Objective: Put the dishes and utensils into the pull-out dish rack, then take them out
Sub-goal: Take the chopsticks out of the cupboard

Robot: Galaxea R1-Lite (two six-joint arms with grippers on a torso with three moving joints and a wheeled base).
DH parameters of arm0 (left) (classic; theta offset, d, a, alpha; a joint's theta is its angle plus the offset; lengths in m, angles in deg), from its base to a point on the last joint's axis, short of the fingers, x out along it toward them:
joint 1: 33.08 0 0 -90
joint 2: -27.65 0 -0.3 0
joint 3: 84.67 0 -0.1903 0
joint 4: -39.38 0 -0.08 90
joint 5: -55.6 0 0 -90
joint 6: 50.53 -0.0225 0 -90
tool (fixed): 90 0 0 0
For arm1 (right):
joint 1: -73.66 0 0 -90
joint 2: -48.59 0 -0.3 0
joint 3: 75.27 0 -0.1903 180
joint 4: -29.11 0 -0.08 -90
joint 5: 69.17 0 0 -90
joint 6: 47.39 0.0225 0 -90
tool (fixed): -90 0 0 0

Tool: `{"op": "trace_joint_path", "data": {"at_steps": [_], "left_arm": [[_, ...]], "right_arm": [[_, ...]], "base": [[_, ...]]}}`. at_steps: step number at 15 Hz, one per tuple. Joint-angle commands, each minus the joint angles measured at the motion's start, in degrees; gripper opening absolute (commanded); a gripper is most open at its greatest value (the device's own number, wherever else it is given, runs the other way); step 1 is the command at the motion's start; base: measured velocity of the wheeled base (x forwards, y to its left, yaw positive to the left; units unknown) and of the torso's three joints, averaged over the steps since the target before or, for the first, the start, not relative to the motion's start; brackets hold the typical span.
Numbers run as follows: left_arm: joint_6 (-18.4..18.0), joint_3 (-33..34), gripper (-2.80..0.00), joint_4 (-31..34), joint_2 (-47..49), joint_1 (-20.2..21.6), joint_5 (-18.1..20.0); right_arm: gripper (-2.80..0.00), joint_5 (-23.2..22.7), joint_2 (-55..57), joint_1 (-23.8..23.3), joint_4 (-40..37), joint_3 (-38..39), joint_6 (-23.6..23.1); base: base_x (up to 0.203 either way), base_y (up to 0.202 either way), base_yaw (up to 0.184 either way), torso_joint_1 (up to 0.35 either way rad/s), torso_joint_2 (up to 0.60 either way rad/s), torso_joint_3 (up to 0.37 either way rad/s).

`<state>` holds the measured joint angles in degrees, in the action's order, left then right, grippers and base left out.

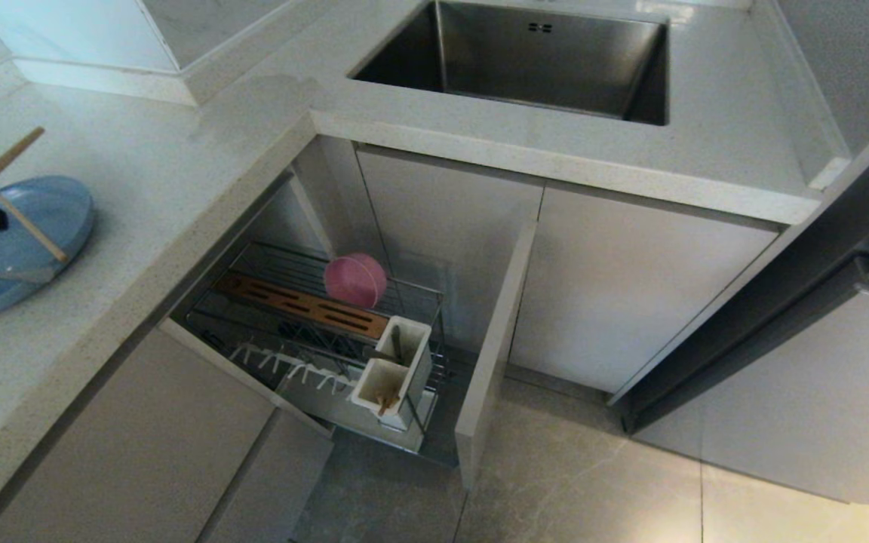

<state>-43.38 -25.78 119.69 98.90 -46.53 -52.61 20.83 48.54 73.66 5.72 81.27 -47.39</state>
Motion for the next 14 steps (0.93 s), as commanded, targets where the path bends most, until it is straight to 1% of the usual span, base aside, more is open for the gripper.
{"op": "trace_joint_path", "data": {"at_steps": [1,2,3,4,5,6,7,8,10,12,14], "left_arm": [[0.0,-0.1,-2.80,4.7,0.7,-0.8,0.2],[-0.1,-0.2,-2.80,8.6,1.3,-1.2,0.9],[-0.1,-0.3,-2.80,12.1,2.0,-1.6,2.9],[-0.2,-0.5,-2.80,14.9,2.7,-2.0,6.0],[-0.6,-0.6,-2.80,17.5,3.4,-2.1,7.6],[-2.3,-0.8,-2.80,19.6,4.5,-2.1,8.4],[-4.6,-0.8,-2.80,20.5,5.0,-2.3,8.7],[-5.5,-0.7,-2.80,21.0,5.7,-2.9,8.9],[-6.1,-0.8,-2.80,21.1,7.9,-3.8,8.8],[-7.5,-1.1,-2.80,20.9,10.7,-5.4,9.1],[-7.9,-1.8,-2.80,21.1,14.7,-7.1,10.2]], "right_arm": [[-2.80,0.0,0.0,0.0,0.0,0.0,0.0],[-2.80,0.0,0.0,0.0,0.0,0.0,0.0],[-2.80,0.0,0.0,0.0,0.0,0.0,0.0],[-2.80,0.0,0.0,0.0,0.0,0.0,0.0],[-2.80,0.0,0.0,0.0,0.0,0.0,0.0],[-2.80,0.0,0.0,0.0,-0.1,0.0,0.0],[-2.80,0.0,0.0,0.0,-0.1,0.0,0.0],[-2.80,0.0,0.0,0.0,0.0,0.0,0.0],[-2.80,0.0,0.0,0.0,0.0,0.0,0.0],[-2.80,0.0,0.0,0.0,0.0,0.0,0.0],[-2.80,0.0,0.0,0.0,-0.1,0.0,0.0]], "base": [[0.000,0.000,0.000,0.000,0.00,0.000],[0.000,0.000,0.000,0.000,0.00,0.000],[0.000,0.000,0.000,0.000,0.00,0.000],[0.000,0.000,0.000,0.000,0.00,0.000],[0.000,0.000,0.000,0.000,0.00,0.000],[0.000,0.000,0.000,0.000,0.00,0.000],[0.000,0.000,0.000,0.000,0.00,0.000],[0.000,0.000,0.000,0.000,0.00,0.000],[0.000,0.000,0.000,0.000,0.00,0.000],[0.000,0.000,0.000,0.000,0.00,0.000],[0.000,0.000,0.000,0.000,0.00,0.000]]}}
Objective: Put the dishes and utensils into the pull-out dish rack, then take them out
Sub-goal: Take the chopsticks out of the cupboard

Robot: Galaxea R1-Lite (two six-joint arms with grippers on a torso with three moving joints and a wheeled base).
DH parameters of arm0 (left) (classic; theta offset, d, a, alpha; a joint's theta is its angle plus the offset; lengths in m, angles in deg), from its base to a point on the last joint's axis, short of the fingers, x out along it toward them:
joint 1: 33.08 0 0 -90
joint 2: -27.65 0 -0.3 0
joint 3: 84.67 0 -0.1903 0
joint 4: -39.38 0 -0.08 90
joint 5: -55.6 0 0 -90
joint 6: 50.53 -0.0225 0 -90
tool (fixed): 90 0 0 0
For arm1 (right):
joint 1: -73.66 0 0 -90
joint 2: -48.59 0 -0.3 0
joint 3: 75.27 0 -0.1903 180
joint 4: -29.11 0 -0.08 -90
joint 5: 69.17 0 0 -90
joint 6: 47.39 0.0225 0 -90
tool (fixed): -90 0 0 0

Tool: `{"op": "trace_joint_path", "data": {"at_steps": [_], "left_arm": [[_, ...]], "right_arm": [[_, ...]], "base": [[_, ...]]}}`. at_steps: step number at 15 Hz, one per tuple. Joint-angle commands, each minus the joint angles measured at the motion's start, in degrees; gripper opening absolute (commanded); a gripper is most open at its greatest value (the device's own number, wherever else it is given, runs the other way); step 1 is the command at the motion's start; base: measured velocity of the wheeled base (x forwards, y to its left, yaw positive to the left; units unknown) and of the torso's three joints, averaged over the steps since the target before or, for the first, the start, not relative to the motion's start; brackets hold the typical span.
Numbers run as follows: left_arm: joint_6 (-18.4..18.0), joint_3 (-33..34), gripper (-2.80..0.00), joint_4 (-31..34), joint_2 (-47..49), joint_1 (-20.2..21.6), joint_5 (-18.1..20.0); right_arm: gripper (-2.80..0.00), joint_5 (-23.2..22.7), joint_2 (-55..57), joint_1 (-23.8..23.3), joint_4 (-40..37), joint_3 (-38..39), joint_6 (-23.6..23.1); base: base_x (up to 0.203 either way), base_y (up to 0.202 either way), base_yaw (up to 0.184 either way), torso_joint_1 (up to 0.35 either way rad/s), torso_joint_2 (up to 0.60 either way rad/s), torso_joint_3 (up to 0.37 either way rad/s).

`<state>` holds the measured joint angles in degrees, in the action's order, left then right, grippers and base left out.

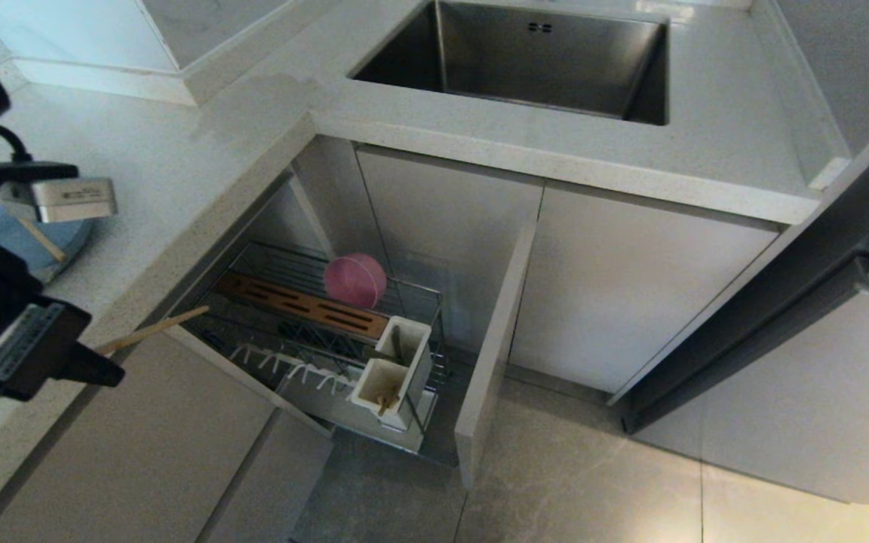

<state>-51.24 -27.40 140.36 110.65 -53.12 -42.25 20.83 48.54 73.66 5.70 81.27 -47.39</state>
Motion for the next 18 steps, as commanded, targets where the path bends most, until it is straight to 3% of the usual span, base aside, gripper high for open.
{"op": "trace_joint_path", "data": {"at_steps": [1,6,12,18], "left_arm": [[0.0,-0.5,-2.80,0.5,5.7,-1.2,0.3],[0.1,-3.0,-2.80,0.7,16.7,-3.6,2.5],[3.4,-2.9,-2.80,0.7,24.0,-3.6,2.4],[3.8,-3.8,-2.80,0.2,30.5,-3.7,2.8]], "right_arm": [[-2.80,0.0,0.0,0.0,0.0,0.0,0.0],[-2.80,0.0,0.0,0.0,0.0,0.0,0.0],[-2.80,0.0,0.0,0.0,0.0,0.0,0.0],[-2.80,0.0,0.0,0.0,0.0,0.0,0.0]], "base": [[0.000,0.000,0.000,0.000,0.00,0.000],[0.000,0.000,0.000,0.000,0.00,0.000],[0.000,0.000,0.000,0.000,0.00,0.000],[0.000,0.000,0.000,0.000,0.00,0.000]]}}
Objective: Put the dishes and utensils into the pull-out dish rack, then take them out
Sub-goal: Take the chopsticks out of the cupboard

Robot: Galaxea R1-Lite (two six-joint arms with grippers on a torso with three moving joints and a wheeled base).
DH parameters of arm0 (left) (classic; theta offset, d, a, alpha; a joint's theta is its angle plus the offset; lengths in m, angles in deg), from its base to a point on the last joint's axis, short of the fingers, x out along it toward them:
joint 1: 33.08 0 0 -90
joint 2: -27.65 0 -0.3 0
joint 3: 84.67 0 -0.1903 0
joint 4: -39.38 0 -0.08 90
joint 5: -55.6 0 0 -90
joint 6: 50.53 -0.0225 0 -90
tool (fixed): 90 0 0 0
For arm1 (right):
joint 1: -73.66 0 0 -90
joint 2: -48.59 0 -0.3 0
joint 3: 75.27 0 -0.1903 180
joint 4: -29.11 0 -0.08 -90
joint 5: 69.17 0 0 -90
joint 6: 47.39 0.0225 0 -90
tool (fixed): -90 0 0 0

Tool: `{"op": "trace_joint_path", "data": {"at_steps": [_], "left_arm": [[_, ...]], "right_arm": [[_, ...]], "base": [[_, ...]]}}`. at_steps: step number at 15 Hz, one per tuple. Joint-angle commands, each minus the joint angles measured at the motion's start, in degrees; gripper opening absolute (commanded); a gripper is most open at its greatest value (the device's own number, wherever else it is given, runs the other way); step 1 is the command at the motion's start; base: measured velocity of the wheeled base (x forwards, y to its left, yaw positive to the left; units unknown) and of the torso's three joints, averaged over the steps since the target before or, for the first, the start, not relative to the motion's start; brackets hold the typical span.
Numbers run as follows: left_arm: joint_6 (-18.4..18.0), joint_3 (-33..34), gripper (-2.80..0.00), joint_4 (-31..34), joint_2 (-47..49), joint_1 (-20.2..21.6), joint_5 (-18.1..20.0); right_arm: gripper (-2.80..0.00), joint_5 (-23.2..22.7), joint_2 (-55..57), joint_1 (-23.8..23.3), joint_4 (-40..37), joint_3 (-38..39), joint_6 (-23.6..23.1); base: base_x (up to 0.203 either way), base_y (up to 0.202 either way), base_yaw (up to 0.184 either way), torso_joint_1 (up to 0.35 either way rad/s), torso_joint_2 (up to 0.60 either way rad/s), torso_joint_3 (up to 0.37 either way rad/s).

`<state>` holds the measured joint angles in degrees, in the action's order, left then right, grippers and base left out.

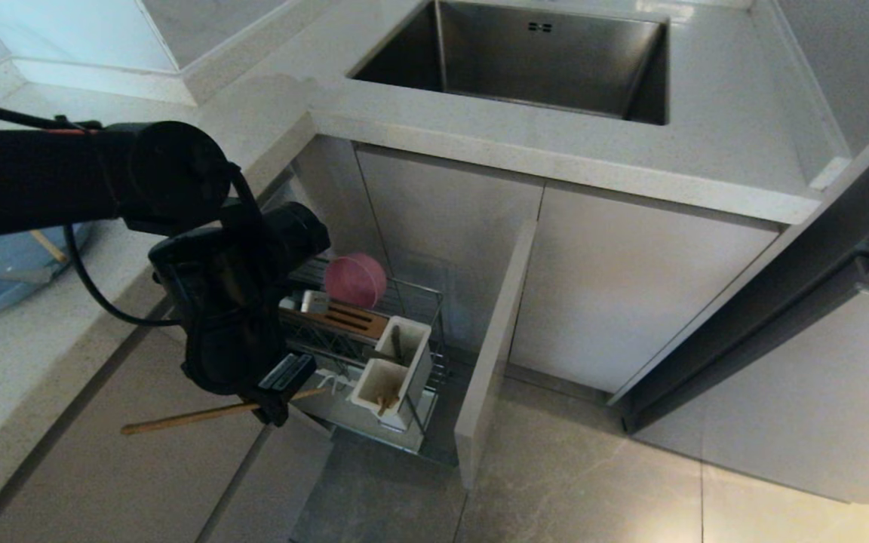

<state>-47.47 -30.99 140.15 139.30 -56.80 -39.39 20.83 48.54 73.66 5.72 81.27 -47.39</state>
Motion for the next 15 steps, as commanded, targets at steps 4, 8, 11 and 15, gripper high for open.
{"op": "trace_joint_path", "data": {"at_steps": [4,8,11,15], "left_arm": [[0.0,-3.0,-2.80,0.3,5.4,0.1,1.1],[0.0,-3.8,-2.80,-0.4,7.8,0.3,1.1],[0.0,-5.2,-2.80,-0.8,9.7,0.4,1.2],[-0.1,-6.9,-2.80,-2.2,12.7,0.8,1.7]], "right_arm": [[-2.80,0.0,0.0,0.0,-0.1,0.0,0.0],[-2.80,0.0,0.0,0.0,0.0,0.0,0.0],[-2.80,0.0,0.0,0.0,0.0,0.0,0.0],[-2.80,0.0,0.0,0.0,0.0,0.0,0.0]], "base": [[0.000,0.000,0.000,0.000,0.00,0.000],[0.000,0.000,0.000,0.000,0.00,0.000],[0.000,0.000,0.000,0.000,0.00,0.000],[0.000,0.000,0.000,0.000,0.00,0.000]]}}
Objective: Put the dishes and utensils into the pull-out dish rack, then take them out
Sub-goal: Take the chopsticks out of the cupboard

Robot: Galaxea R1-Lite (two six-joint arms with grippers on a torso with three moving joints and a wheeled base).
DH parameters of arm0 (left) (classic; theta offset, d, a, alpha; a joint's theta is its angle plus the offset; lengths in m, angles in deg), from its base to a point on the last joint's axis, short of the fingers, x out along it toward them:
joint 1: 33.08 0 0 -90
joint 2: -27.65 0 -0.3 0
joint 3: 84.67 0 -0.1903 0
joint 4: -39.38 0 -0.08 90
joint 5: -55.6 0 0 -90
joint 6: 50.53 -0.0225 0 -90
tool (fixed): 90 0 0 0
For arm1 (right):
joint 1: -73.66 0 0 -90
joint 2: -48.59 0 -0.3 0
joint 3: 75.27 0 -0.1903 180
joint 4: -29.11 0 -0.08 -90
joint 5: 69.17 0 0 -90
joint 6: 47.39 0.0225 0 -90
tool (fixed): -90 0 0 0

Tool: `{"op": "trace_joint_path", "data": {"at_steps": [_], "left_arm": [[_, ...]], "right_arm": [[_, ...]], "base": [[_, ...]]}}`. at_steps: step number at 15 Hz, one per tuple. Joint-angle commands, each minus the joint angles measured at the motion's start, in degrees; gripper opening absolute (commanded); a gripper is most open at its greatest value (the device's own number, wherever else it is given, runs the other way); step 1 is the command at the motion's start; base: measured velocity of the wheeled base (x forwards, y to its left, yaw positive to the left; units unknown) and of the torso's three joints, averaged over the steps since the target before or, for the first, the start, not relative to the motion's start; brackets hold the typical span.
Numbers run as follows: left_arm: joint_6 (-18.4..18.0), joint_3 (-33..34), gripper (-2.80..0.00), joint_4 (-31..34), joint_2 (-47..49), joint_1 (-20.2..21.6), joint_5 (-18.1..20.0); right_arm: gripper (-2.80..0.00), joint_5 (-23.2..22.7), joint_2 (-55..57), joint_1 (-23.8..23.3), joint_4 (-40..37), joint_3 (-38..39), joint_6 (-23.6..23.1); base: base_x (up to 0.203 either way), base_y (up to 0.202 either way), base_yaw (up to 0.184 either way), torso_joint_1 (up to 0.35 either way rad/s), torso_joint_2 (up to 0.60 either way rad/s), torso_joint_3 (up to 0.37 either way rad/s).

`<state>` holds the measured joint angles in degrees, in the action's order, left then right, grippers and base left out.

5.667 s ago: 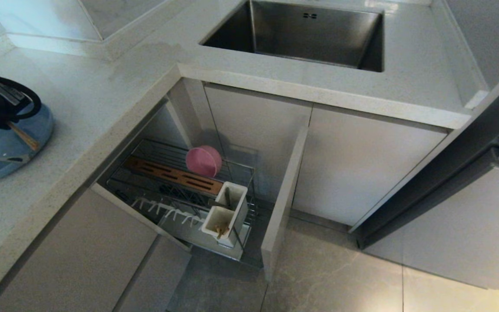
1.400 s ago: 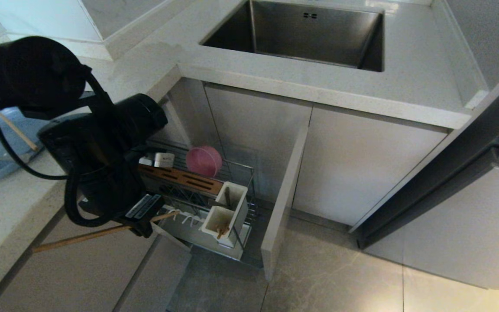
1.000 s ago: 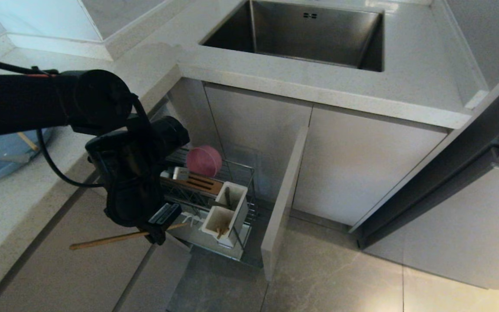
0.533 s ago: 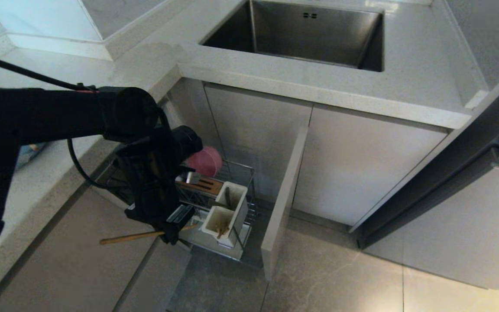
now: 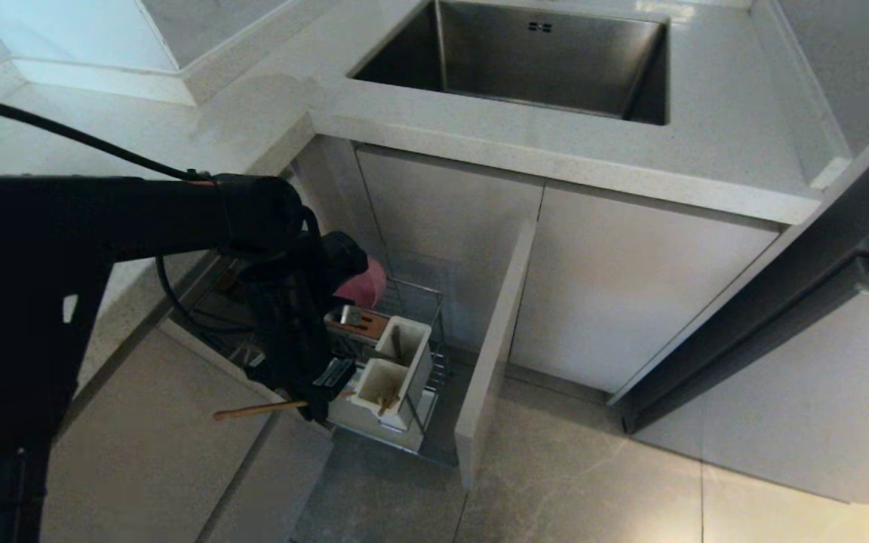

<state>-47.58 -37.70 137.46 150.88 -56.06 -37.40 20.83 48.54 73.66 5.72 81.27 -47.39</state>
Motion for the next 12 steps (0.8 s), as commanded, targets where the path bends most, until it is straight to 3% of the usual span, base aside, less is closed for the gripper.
{"op": "trace_joint_path", "data": {"at_steps": [1,3,12], "left_arm": [[0.0,-0.7,-2.80,0.0,1.5,0.2,0.7],[-0.2,-1.4,-2.80,-0.7,2.4,0.5,2.7],[-0.3,-1.4,-2.80,-4.8,4.7,1.6,3.1]], "right_arm": [[-2.80,0.0,0.0,0.0,0.0,0.0,0.0],[-2.80,0.0,0.0,0.0,-0.1,0.0,0.0],[-2.80,0.0,0.0,0.0,-0.1,0.0,0.0]], "base": [[0.000,0.000,0.000,0.000,0.00,0.000],[0.000,0.000,0.000,0.000,0.00,0.000],[0.000,0.000,0.000,0.000,0.00,0.000]]}}
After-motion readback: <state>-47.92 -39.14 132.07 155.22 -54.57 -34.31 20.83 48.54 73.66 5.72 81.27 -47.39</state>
